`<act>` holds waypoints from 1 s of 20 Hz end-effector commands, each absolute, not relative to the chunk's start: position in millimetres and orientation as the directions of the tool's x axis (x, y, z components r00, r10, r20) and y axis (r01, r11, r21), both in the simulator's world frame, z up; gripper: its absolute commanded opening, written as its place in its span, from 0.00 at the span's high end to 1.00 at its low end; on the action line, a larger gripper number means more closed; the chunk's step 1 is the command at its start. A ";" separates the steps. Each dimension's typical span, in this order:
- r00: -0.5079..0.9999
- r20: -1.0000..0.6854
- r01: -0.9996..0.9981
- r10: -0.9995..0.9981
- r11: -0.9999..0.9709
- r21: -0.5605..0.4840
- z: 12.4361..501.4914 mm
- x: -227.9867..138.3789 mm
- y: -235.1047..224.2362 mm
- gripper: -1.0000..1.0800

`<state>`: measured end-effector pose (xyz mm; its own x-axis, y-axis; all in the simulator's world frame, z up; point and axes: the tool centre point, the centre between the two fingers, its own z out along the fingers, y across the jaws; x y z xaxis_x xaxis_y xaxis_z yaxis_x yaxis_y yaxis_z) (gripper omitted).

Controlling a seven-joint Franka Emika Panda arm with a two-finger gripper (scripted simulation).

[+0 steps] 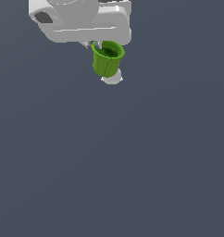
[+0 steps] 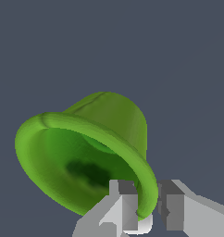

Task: Pick up the object and move it to a goal position.

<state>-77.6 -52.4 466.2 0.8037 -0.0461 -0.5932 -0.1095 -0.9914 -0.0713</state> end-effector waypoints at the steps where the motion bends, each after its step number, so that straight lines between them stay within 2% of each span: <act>1: 0.804 -0.593 -0.109 -0.046 -0.991 -0.071 481.4 -79.3 -49.3 1.00; 9: 0.804 -0.593 -0.110 -0.047 -0.991 -0.071 509.2 -81.0 -43.7 1.00; 20: 0.804 -0.593 -0.111 -0.047 -0.991 -0.072 519.4 -81.3 -41.8 1.00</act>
